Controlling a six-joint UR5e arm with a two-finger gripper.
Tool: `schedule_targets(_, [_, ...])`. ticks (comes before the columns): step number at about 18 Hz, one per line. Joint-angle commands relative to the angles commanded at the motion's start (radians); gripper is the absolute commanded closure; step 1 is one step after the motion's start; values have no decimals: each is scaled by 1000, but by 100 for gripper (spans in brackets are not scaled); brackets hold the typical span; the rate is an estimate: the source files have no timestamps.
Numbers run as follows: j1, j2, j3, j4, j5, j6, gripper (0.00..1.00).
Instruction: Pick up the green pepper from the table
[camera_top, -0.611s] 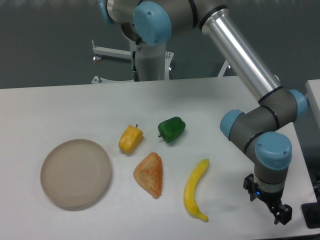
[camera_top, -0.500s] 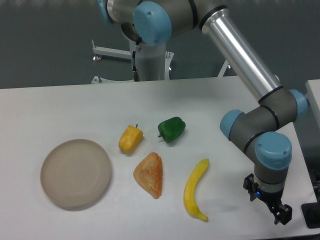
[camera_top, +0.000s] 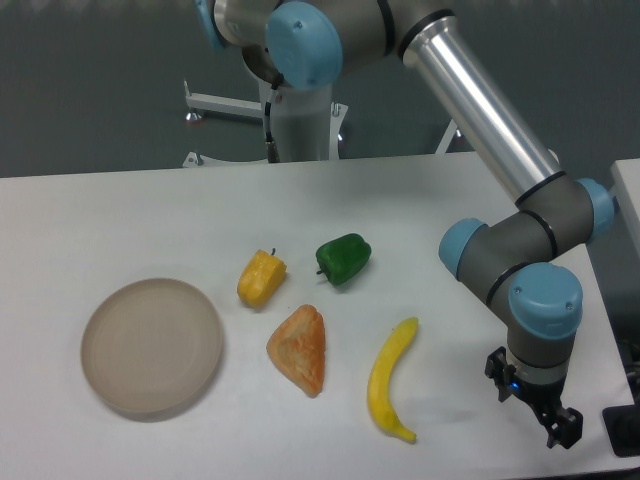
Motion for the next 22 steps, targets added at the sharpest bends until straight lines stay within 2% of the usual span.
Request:
schedule_targets(7, [-5,14,-11,-2,-2,-75,0])
schedule_targets(10, [-6,43,-50,-3,-5,-127,0])
schedule_targets(14, [3,161,-214,-3,-31,-179,0])
schedule_targets(17, [5,260,-349,-3,-31,-267,0])
schedule_targets(22, [3,392,-514,-11,-29,-344,0])
